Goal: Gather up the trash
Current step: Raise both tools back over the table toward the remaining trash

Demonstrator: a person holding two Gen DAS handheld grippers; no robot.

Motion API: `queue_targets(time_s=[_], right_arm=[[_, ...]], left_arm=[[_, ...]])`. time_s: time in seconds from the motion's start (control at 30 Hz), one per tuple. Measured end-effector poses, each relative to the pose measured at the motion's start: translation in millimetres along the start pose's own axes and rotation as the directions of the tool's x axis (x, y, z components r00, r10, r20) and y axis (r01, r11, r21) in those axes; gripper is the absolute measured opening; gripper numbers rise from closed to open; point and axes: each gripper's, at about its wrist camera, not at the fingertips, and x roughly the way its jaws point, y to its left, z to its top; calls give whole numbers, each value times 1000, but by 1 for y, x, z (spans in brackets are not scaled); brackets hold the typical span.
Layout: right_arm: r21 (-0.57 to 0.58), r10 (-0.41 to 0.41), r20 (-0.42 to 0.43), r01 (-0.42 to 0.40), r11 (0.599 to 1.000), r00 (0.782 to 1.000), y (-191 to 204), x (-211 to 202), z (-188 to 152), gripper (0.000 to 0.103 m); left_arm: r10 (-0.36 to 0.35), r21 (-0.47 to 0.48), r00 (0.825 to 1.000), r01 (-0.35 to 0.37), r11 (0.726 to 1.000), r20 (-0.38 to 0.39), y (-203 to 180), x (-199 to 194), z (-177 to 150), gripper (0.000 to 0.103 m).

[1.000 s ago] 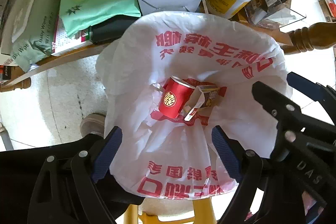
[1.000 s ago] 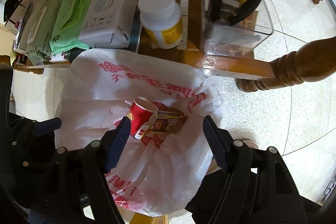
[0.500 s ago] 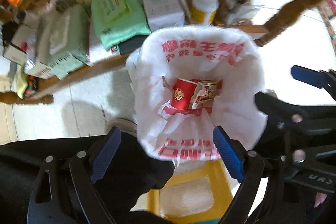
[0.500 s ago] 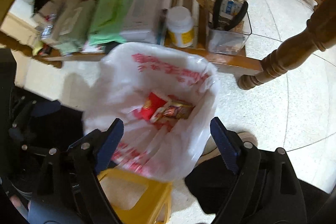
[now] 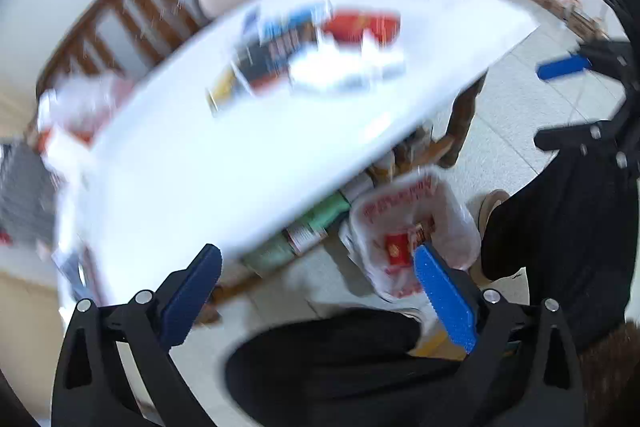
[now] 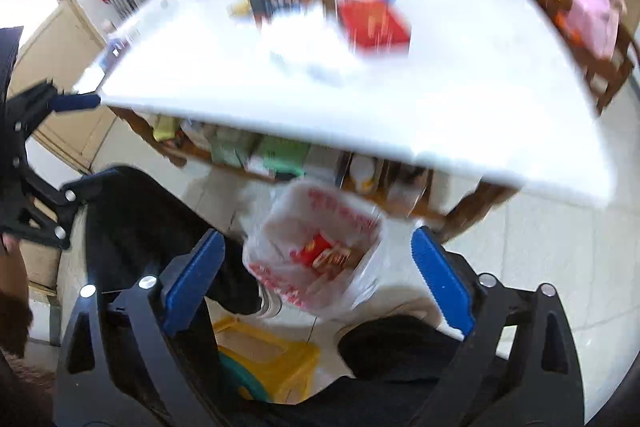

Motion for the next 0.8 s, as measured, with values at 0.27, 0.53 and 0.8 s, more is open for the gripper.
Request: queue_targets(time_s=[0.27, 0.53, 0.8], right_arm=[[-67, 26, 44, -23, 997, 999, 1, -63, 80, 95], [-78, -49, 60, 54, 995, 997, -14, -88, 139, 95], [-84, -41, 15, 42, 996, 999, -25, -67, 170, 95]], left_arm=[[4, 195, 999, -10, 981, 31, 30, -51, 67, 95], [-32, 311, 994, -1, 951, 100, 53, -62, 111, 95], [-99, 371, 994, 73, 926, 53, 65, -24, 142, 95]])
